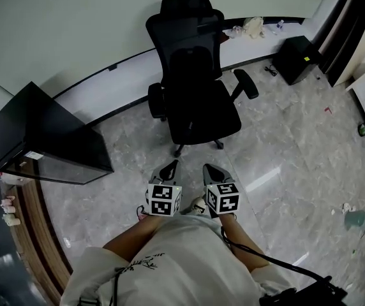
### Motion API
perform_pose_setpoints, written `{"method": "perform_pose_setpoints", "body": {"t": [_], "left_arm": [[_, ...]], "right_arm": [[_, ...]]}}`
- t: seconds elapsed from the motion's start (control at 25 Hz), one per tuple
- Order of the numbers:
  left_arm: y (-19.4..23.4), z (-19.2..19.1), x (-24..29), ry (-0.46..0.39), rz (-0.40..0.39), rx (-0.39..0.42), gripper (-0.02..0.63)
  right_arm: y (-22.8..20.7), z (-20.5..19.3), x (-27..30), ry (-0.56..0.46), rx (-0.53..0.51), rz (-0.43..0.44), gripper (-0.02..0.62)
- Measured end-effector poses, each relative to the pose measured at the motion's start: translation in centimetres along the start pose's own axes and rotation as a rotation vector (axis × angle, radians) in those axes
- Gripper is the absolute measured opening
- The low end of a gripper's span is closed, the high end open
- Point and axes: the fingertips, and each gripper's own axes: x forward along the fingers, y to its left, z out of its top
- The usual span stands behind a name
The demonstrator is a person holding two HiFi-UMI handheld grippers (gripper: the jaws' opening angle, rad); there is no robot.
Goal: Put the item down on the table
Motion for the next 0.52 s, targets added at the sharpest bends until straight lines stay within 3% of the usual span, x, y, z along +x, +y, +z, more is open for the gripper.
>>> {"method": "perform_pose_setpoints", "body": {"t": [0.52], "left_arm": [[-0.6,0.8,0.5,-0.011,-0.027,0.004,0.006]], "right_arm": [[0.5,1.9,0.0,-0.035,-0.042,-0.005,0.002]]}}
